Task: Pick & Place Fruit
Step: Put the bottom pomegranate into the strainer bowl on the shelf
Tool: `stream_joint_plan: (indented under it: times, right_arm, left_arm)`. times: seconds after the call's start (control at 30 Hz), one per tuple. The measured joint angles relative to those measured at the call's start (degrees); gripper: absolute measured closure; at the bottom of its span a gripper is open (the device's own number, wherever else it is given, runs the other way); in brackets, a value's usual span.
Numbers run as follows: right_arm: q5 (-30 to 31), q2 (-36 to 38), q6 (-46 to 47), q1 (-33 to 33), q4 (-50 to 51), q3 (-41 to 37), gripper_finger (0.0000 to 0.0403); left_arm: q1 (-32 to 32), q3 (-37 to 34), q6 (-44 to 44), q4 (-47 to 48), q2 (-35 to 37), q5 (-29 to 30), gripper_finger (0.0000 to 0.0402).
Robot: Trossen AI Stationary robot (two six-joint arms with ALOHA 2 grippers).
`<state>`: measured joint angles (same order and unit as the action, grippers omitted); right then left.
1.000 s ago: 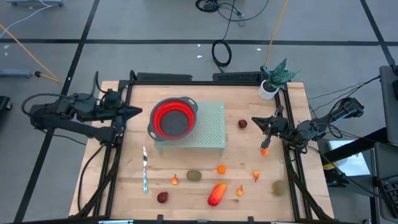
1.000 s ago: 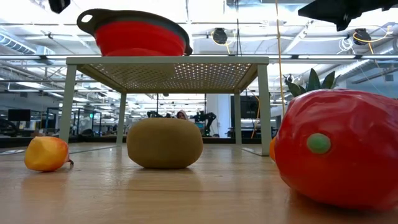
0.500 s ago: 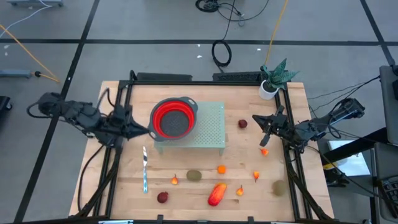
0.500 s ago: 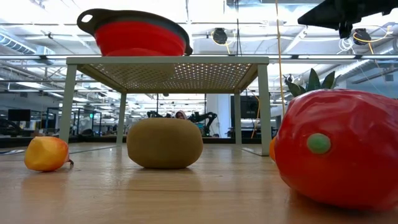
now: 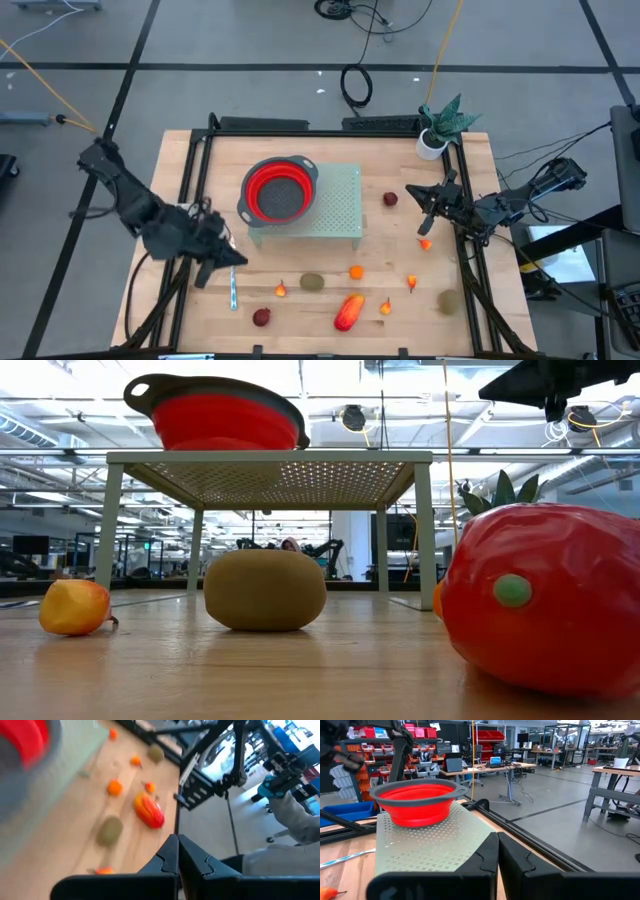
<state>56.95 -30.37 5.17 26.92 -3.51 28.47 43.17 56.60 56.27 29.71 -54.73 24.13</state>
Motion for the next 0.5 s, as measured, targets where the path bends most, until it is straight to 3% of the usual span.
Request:
stream_joint_plan:
  times: [0.2,0.5]
  right_arm:
    - [-0.03,0.00,0.00,0.00,0.01,0.00,0.0403]
    - [-0.22,0.00,0.08,0.02,0.00,0.00,0.0403]
  left_arm:
    - [6.19,0.00,11.15,-0.76,-5.25,4.23,0.0401]
    - [9.93,0.02,15.94,-12.69,-13.22,9.51,0.0401]
